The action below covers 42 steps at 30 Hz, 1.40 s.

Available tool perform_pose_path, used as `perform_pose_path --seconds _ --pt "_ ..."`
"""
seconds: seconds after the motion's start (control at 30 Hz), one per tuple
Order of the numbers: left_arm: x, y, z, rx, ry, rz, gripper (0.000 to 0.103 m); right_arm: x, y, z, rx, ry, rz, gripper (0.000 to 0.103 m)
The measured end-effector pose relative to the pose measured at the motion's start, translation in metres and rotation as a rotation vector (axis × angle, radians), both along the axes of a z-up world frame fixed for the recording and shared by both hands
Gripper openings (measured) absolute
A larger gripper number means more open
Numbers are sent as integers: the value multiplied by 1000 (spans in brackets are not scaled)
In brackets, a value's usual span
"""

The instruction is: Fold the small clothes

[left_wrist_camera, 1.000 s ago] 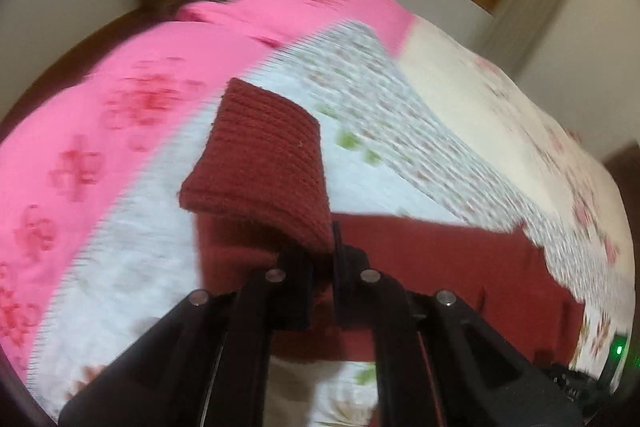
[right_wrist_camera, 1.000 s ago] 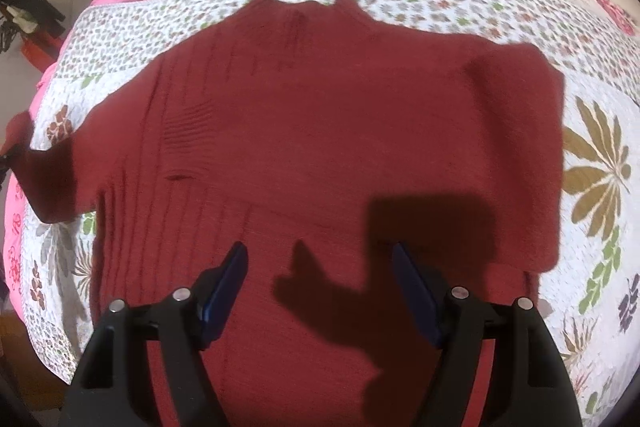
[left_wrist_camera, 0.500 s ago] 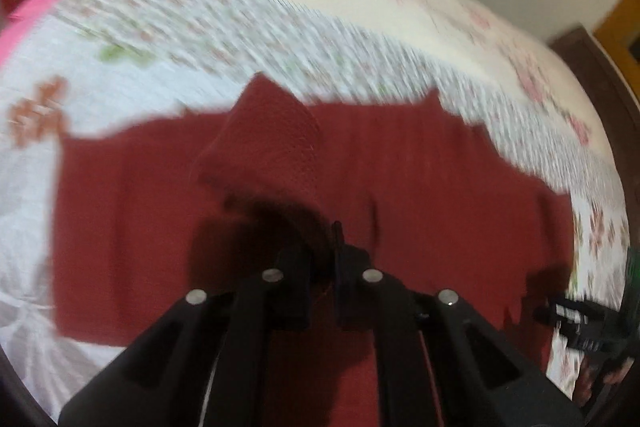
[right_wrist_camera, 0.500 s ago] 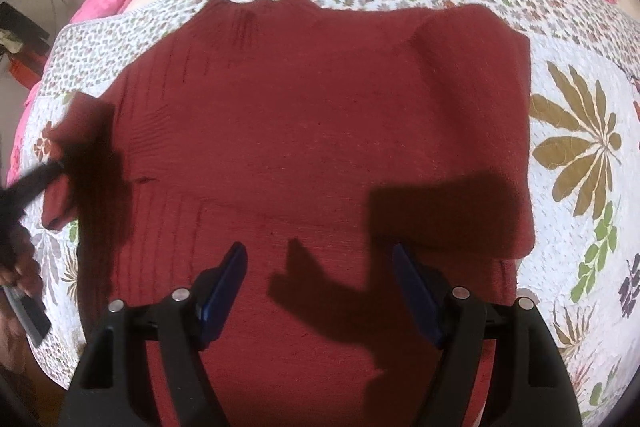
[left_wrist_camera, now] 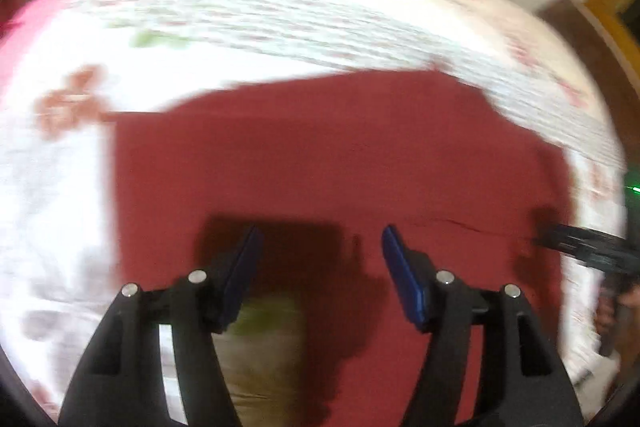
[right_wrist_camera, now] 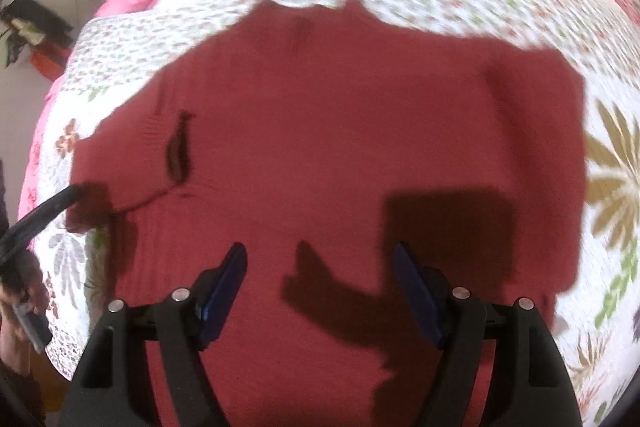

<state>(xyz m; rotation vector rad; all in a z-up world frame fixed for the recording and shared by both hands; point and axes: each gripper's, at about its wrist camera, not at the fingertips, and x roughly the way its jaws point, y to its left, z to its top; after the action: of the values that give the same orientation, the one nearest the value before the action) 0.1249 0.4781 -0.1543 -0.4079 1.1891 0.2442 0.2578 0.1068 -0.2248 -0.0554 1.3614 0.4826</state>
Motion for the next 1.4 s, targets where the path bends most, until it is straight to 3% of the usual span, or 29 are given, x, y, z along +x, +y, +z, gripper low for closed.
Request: perform_pose_path --seconds 0.1,0.17,0.23,0.4,0.63,0.7,0.87,1.1,1.4 --pt "0 32 -17 17 59 107 60 4 29 5 34 -5 44 76" --pt "1 44 -42 2 131 115 60 6 48 5 52 2 70 76" --pt "2 45 -50 -7 124 127 61 8 65 4 63 15 93 76" --pt "-11 61 -35 -91 62 190 63 10 103 -1 105 54 161 76" --pt "-29 69 -9 -45 12 225 71 23 144 -28 167 164 179 75" --pt "-36 71 -5 -38 7 229 71 28 149 -40 163 194 166 65" --pt "-46 71 -8 -45 31 241 72 25 157 -45 169 198 209 6" --pt "-29 58 -7 -48 22 235 72 31 123 -1 293 107 181 6" --pt "13 19 -8 -21 25 146 74 48 20 28 263 10 29 6"
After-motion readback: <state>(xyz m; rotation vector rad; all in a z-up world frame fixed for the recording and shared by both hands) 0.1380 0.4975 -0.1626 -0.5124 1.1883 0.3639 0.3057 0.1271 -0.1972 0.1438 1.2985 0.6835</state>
